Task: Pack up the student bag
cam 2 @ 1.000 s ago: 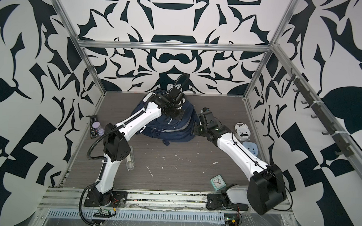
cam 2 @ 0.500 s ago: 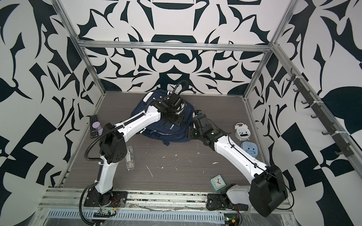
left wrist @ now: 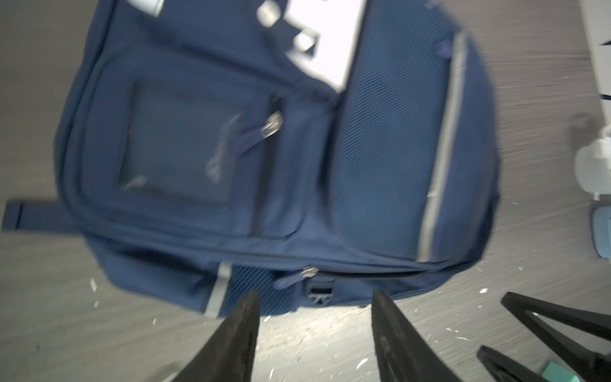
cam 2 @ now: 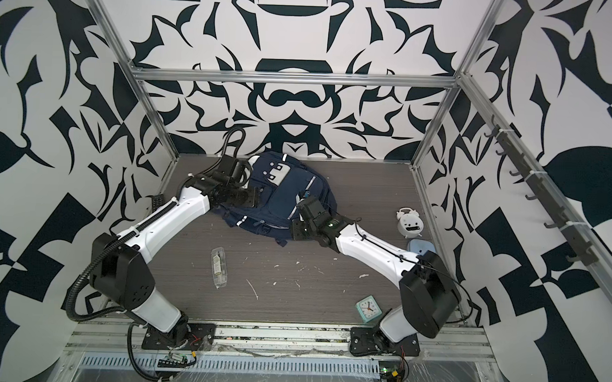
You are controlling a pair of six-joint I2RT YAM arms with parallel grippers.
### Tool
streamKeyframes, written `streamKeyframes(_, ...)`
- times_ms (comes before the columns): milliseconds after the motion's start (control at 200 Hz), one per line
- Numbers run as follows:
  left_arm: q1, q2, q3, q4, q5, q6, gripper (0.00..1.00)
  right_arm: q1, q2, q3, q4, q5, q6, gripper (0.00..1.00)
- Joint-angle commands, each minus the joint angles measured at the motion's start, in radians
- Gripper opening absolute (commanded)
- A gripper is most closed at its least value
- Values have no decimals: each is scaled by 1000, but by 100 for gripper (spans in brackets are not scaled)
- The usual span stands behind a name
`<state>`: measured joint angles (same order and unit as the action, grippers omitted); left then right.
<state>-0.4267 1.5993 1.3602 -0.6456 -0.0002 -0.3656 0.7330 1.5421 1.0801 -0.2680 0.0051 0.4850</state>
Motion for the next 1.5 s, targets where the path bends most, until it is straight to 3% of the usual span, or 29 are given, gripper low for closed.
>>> streamKeyframes(0,70,-42,-97,70,67,-55,58,3,55,52,59,-68,46,56)
streamKeyframes(155,111,-25,-169,130,46,-86,58,4,148,93,72,-130,77,56)
streamKeyframes(380,111,64,-204,191,50,-114,56,2,248,179,3,-124,83,55)
streamKeyframes(685,109,92,-284,247,105,-142,39,-89,262,189,-51,-111,64,55)
streamKeyframes(825,107,85,-313,257,136,-155,38,-133,255,188,-58,-108,44,55)
streamKeyframes(1090,41,100,-343,269,149,-180,36,-204,243,188,-73,-86,1,56)
streamKeyframes(1495,-104,129,-319,296,144,-248,37,-223,254,234,-106,-58,-44,57)
